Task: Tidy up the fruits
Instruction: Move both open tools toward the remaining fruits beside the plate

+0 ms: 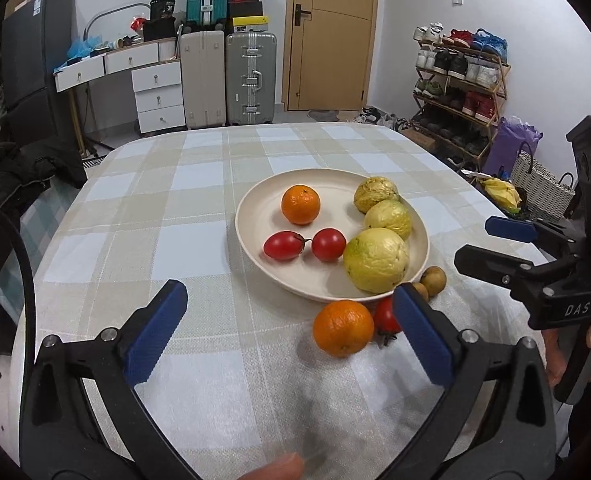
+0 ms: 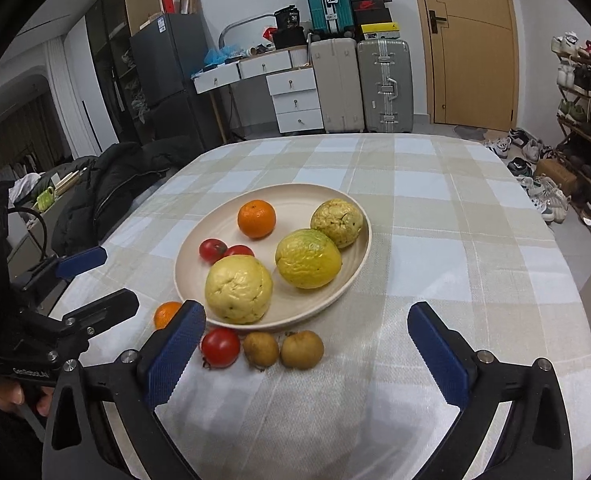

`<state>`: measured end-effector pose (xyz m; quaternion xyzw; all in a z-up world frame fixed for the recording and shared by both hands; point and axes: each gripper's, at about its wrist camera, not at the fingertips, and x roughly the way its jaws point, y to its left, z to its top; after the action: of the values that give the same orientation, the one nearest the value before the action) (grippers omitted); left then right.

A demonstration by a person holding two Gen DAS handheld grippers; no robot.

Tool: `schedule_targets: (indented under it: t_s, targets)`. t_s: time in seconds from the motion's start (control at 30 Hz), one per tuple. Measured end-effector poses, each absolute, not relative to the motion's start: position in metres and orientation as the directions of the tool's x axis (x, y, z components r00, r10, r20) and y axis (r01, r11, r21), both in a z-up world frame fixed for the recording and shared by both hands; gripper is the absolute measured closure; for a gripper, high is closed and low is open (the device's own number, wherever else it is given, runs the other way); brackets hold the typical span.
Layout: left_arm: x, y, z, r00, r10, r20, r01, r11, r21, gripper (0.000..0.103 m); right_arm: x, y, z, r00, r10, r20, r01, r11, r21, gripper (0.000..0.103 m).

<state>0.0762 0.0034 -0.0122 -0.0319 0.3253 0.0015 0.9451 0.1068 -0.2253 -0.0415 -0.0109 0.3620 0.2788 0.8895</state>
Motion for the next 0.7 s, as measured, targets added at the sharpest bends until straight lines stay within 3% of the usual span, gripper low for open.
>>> schedule_targets:
  t_s: [0.7]
  targets:
    - [0.079,0.0,-0.03,0.752,-0.006,-0.659,-0.022,0.999,-0.034,0.001,0.113,-0.233,-0.061,0.57,0.421,-0.706,-0.457,0.876,0.153,0.0]
